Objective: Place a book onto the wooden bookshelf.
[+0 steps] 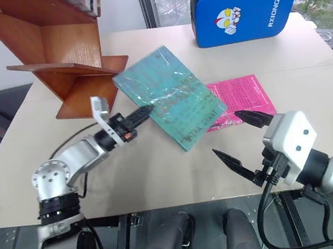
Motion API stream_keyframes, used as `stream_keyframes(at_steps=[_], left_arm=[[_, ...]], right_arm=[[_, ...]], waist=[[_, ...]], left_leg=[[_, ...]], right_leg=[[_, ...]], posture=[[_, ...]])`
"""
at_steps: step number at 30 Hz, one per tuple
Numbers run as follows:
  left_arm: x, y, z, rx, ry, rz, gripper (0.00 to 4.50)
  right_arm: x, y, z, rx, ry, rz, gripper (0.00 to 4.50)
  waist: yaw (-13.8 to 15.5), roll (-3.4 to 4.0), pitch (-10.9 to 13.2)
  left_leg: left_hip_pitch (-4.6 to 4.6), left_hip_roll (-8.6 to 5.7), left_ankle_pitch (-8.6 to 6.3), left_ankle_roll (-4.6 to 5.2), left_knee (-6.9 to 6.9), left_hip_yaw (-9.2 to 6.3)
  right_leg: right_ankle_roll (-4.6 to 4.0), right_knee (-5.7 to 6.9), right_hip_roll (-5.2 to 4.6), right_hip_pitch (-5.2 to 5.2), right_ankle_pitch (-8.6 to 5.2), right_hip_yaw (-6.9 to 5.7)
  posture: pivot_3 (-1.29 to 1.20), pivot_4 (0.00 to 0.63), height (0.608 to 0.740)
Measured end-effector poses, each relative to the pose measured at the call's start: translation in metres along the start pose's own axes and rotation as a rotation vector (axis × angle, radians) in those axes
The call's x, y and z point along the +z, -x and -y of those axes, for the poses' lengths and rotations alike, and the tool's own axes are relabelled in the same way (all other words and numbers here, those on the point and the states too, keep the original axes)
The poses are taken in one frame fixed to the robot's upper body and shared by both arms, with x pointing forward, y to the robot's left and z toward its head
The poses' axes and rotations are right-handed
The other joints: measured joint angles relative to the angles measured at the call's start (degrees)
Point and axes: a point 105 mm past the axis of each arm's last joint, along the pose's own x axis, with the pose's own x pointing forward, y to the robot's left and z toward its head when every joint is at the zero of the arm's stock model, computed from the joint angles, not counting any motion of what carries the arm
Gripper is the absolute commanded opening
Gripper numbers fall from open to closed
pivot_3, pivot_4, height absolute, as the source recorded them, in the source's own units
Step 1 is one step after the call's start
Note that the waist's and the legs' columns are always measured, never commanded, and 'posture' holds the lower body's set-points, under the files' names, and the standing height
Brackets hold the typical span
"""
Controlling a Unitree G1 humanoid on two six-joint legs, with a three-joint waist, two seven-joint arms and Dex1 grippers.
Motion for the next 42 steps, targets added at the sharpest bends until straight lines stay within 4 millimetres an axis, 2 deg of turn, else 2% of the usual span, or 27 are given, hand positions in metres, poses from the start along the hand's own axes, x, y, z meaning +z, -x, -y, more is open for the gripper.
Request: stream_keyframes(at_steps=[2,4,5,7,8,14,18,22,26,29,32,38,42], left_arm=[[0.013,0.003,0.013,-0.025,-0.17,-0.035,0.03],[0.028,-0.002,0.049,-0.108,-0.464,-0.093,0.03],[0.031,-0.003,0.062,-0.145,-0.555,-0.105,0.03],[0.039,-0.004,0.098,-0.237,-0.9,-0.144,0.03],[0.042,-0.005,0.109,-0.264,-1.02,-0.152,0.03],[0.069,-0.004,0.131,-0.261,-1.609,-0.148,0.03],[0.085,0.006,0.129,-0.188,-1.872,-0.227,0.03],[0.104,0.016,0.132,-0.109,-1.955,-0.25,0.03],[0.121,0.03,0.146,-0.035,-2.013,-0.243,0.03],[0.131,0.048,0.151,0.05,-2.062,-0.339,0.03],[0.147,0.078,0.15,0.21,-2.111,-0.507,0.03],[0.182,0.123,0.124,0.528,-2.119,-0.722,0.03],[0.191,0.135,0.099,0.616,-2.11,-0.782,0.03]], right_arm=[[-0.002,-0.003,0.002,0.008,-0.006,0.006,4.5],[-0.003,-0.009,0.005,0.025,-0.003,0.026,4.5],[-0.002,-0.01,0.006,0.029,0.001,0.031,4.5],[-0.002,-0.016,0.008,0.049,0.002,0.058,4.5],[-0.003,-0.018,0.01,0.054,0.002,0.066,4.5],[-0.011,-0.036,0.014,0.11,0.006,0.092,4.5],[-0.013,-0.046,0.017,0.146,0.004,0.114,4.5],[-0.019,-0.058,0.021,0.197,0.012,0.116,4.5],[-0.024,-0.071,0.023,0.248,0.02,0.131,4.5],[-0.02,-0.079,0.025,0.282,0.036,0.163,4.5],[-0.021,-0.085,0.025,0.305,0.04,0.182,4.5],[-0.015,-0.094,0.026,0.317,0.045,0.229,4.5],[-0.011,-0.097,0.026,0.309,0.056,0.242,4.5]], waist=[[-0.1,-0.15,0.1],[0.0,-0.23,0.2],[-0.1,-0.22,0.3],[-0.3,-0.21,0.2],[-0.4,-0.11,0.2],[-1.0,-0.1,0.3],[-1.7,-0.11,0.3],[-1.9,-0.18,0.4],[-2.1,-0.21,0.5],[-2.6,-0.26,0.6],[-3.4,-0.25,0.6],[-3.4,-0.17,0.7],[-3.1,-0.2,0.7]], left_leg=[[-0.06,-0.01,0.01,-0.01,-0.01,-0.01],[-0.12,-0.01,0.0,-0.02,-0.02,-0.05],[-0.14,-0.02,-0.14,-0.23,-0.04,-0.03],[-0.1,-0.02,-0.16,-0.2,-0.18,0.03],[-0.07,-0.02,-0.16,-0.19,-0.28,0.06],[-0.06,0.06,0.0,0.02,-0.8,0.03],[-0.14,0.04,-0.01,0.03,-0.88,0.03],[-0.21,0.05,0.0,0.04,-0.88,0.03],[-0.22,0.05,0.0,0.04,-0.87,0.04],[-0.25,0.05,0.0,0.04,-0.86,0.03],[-0.23,0.06,0.0,0.04,-0.89,0.04],[-0.17,0.13,0.05,-0.04,-0.87,0.04],[-0.17,0.11,0.05,-0.04,-0.8,0.02]], right_leg=[[0.0,-0.02,0.0,-0.03,0.0,-0.05],[-0.01,-0.1,-0.03,-0.02,0.01,-0.08],[-0.01,-0.19,-0.05,-0.01,0.01,-0.07],[-0.01,-0.38,-0.05,0.01,0.02,-0.01],[0.0,-0.48,-0.06,0.01,0.02,0.02],[-0.01,-0.65,-0.01,-0.18,0.02,0.0],[-0.01,-0.71,-0.01,-0.28,0.02,0.02],[-0.01,-0.67,0.04,-0.37,0.02,0.01],[0.0,-0.64,0.05,-0.46,0.02,0.01],[0.0,-0.63,0.08,-0.48,0.02,0.0],[0.01,-0.62,0.1,-0.51,0.01,0.01],[0.01,-0.42,0.2,-0.51,0.02,0.01],[0.01,-0.34,0.17,-0.49,0.02,-0.02]], posture=[[0.0,0.15,0.736],[0.0,0.15,0.736],[0.0,0.15,0.736],[0.0,0.15,0.736],[0.0,0.15,0.736],[0.0,0.15,0.736],[0.0,0.15,0.736],[0.0,0.15,0.736],[0.0,0.15,0.736],[0.0,0.15,0.736],[0.0,0.15,0.736],[0.0,0.15,0.736],[0.0,0.15,0.736]])
